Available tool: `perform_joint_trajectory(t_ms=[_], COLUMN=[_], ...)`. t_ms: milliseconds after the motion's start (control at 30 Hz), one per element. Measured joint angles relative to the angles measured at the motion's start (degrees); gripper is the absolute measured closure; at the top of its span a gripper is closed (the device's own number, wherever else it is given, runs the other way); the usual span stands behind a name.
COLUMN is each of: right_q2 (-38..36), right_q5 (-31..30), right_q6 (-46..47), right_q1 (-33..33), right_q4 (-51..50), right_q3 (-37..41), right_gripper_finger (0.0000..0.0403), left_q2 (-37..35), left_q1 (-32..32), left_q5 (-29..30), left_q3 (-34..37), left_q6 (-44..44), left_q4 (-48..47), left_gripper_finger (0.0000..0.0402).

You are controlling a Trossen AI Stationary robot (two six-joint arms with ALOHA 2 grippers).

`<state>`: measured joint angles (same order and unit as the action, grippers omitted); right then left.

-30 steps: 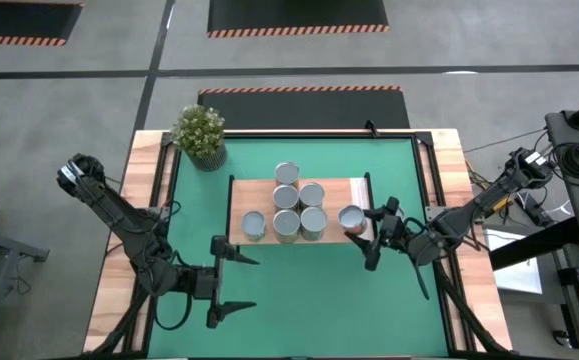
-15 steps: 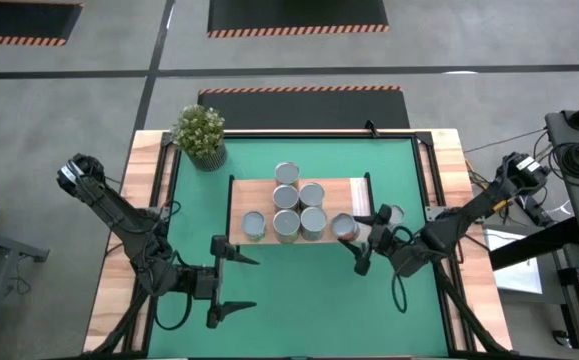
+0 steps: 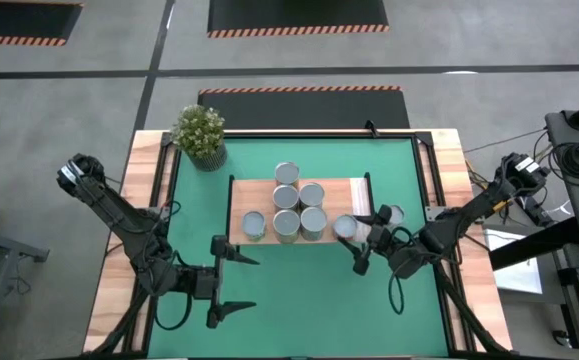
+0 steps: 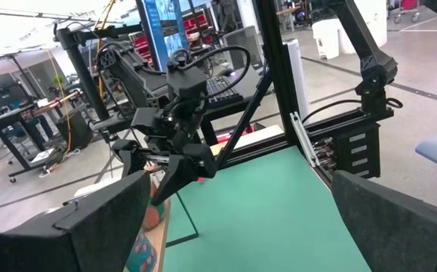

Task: Pick and place cans onto a shelf
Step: Put the small canned of oranges on the shelf

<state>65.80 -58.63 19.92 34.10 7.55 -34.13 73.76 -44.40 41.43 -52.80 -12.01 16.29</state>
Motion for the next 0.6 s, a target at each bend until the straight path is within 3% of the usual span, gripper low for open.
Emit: perform_joint_trajectory(t_ms=[267,600], right_q2=[0.0,-0.81], right_q5=[0.1,0.59], right_q6=[0.0,-3.04], right_q1=[-0.01,0.03], right_q4=[0.02,-2.66], right_q3=[0.0,-3.56], right_gripper_finger=[0.0095,0.0076], left_q2=[0.0,0.08], left_q1=[-0.01,0.0], left_q5=[-0.01,0.0], left_q3=[0.0,0.0], left_q6=[0.25,1.51], left_q4=[0.28,0.46], left_gripper_finger=[0.0009,0.0009])
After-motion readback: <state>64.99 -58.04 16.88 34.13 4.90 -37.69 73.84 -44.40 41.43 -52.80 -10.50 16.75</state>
